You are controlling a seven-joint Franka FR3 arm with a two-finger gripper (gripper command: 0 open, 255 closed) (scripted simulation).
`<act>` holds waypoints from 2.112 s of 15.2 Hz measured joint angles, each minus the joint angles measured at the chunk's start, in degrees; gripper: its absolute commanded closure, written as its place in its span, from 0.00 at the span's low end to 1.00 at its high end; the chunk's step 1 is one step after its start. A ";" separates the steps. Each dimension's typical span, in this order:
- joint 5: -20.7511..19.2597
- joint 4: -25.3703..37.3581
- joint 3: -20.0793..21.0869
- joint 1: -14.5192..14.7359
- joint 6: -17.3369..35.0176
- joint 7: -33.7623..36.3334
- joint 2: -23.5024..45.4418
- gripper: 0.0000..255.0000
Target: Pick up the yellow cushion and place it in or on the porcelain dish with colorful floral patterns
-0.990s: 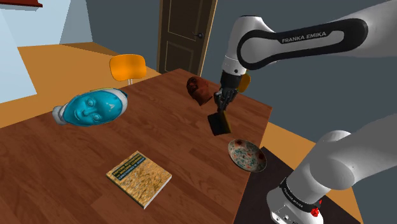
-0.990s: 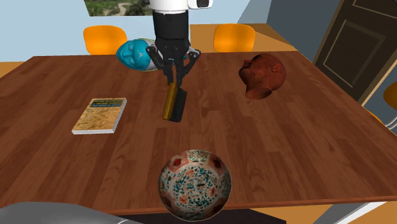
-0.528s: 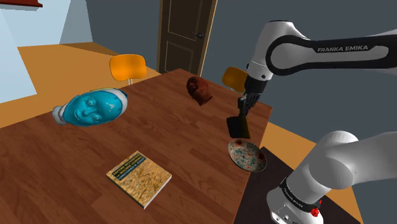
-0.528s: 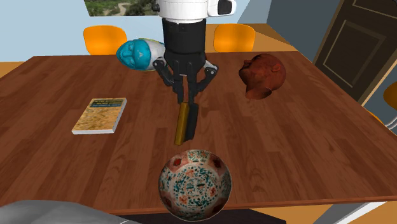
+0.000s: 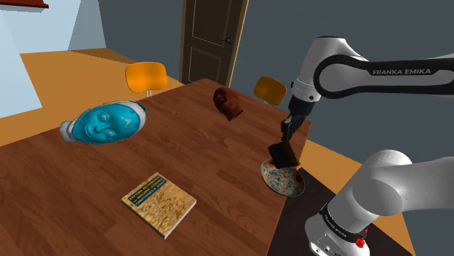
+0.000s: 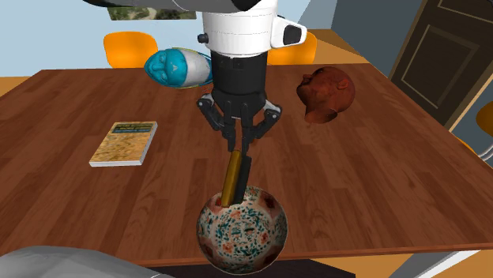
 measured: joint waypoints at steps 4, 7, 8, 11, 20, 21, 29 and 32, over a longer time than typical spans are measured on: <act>0.09 -2.60 0.05 0.03 3.20 -0.11 0.61 1.00; 0.19 -4.47 0.13 0.06 6.25 -0.17 1.79 1.00; 0.17 -5.21 0.09 0.02 7.14 -0.26 1.93 1.00; 0.38 -6.90 0.29 0.17 10.31 -0.18 3.42 1.00; 0.52 -9.46 0.35 0.17 16.23 -0.36 6.46 1.00; 0.54 -9.52 0.37 0.19 16.21 -0.34 6.39 1.00; 0.56 -9.71 0.40 0.23 16.28 -0.32 6.52 0.00; 0.50 -8.10 0.39 0.24 13.24 -0.17 4.98 0.00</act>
